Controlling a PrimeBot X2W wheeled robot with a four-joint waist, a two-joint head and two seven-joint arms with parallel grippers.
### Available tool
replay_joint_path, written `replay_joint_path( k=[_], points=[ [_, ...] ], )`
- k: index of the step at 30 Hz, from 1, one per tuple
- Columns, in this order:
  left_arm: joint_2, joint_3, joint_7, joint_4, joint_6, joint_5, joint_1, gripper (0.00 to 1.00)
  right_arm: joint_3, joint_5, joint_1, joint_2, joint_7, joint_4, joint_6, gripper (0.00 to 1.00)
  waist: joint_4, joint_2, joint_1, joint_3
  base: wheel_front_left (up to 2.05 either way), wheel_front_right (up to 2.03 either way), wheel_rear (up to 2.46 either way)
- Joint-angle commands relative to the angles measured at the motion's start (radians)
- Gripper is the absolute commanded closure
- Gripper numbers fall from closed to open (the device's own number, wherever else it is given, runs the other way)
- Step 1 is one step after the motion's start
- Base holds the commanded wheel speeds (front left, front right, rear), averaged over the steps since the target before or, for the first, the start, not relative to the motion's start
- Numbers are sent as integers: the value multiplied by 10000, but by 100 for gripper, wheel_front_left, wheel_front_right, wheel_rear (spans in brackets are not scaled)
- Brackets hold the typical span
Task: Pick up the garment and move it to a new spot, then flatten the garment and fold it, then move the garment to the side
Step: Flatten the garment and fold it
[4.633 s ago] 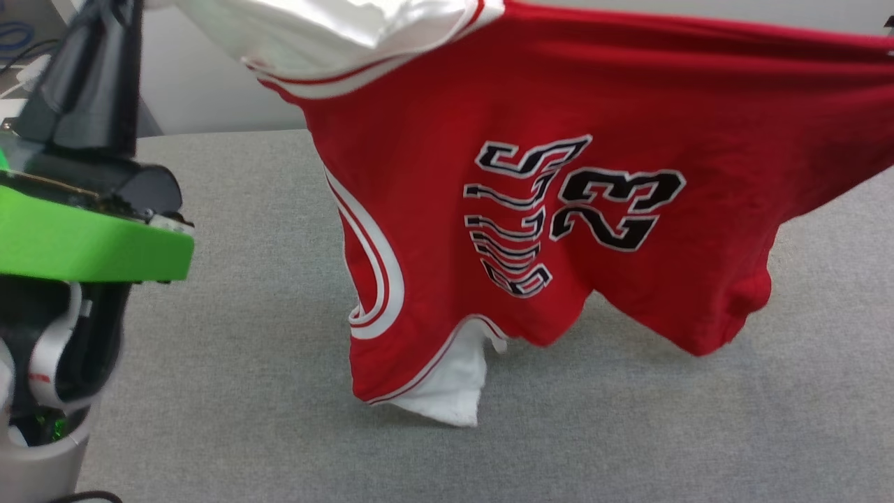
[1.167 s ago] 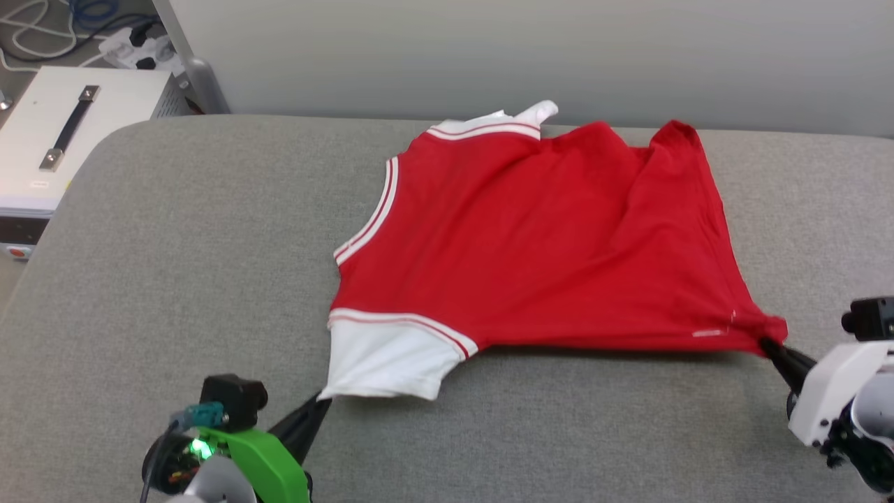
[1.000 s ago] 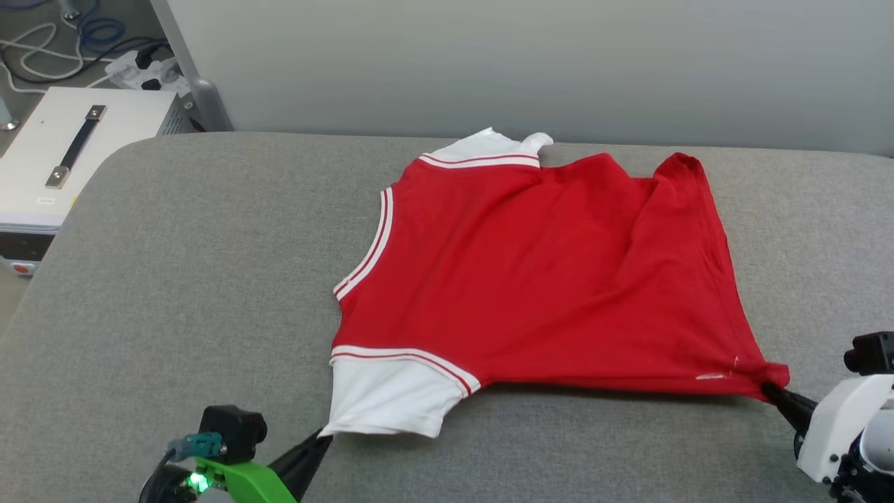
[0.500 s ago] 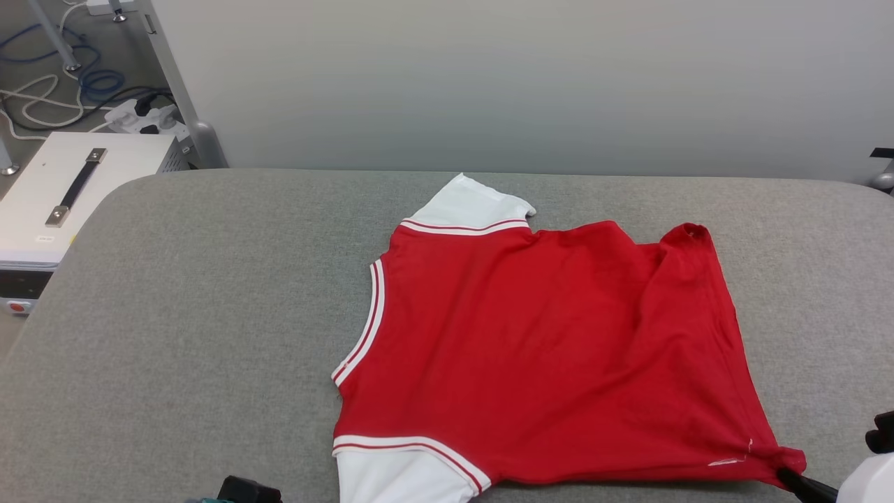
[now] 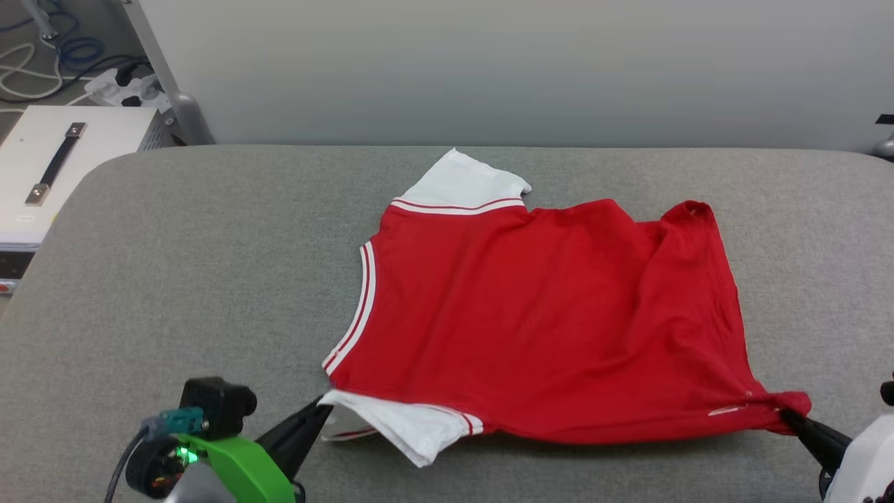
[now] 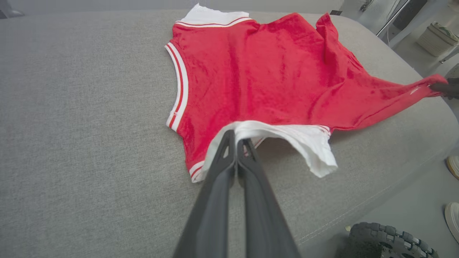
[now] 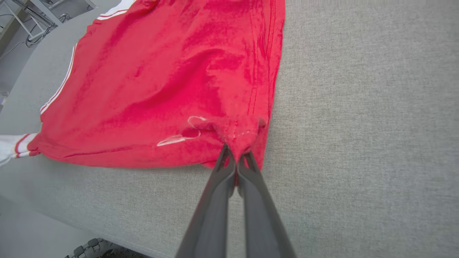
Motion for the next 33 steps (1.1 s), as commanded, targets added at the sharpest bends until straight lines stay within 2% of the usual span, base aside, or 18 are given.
replay_joint_path(
  k=[1, 6, 11, 18, 20, 31, 32, 33],
  points=[
    [-171, 57, -36, 84, 16, 118, -438, 100, -115, -168, -274, 113, 117, -138, -11, 100, -71, -1, 1, 353, 0, 0, 0],
    [-515, 114, 51, 581, 8, 421, -1605, 100, -230, -583, -987, 283, 436, -226, -11, 100, -198, -1, 1, 983, 0, 0, 0],
    [-971, 41, 104, 1464, -145, 598, -2660, 100, -319, -935, -1724, 528, 718, 169, -11, 100, -308, -1, 1, 1500, 0, 0, 0],
    [-1283, -98, 61, 2871, -261, 1008, -3679, 100, -256, -1414, -2598, 634, 930, 799, -11, 100, -489, -1, 1, 2186, 0, 0, 0],
    [-1461, -264, 18, 3622, -436, 1168, -4078, 100, -114, -1621, -2989, 700, 807, 1208, -11, 100, -527, -1, 1, 2447, 0, 0, 0],
    [-2037, -606, -283, 5511, -604, 1381, -4526, 100, 483, -1776, -3609, 714, 124, 2297, -11, 100, -501, -1, 1, 2481, 0, 0, 0],
    [-2141, -567, -413, 5671, -606, 1333, -4546, 0, 488, -1788, -3617, 718, 35, 2435, -11, 100, -481, -1, 1, 2441, 0, 0, 0],
    [-2211, -532, -539, 5800, -601, 1313, -4569, 0, 496, -1827, -3637, 721, -89, 2510, -11, 91, -474, -1, 1, 2410, 0, 0, 0]
  ],
)
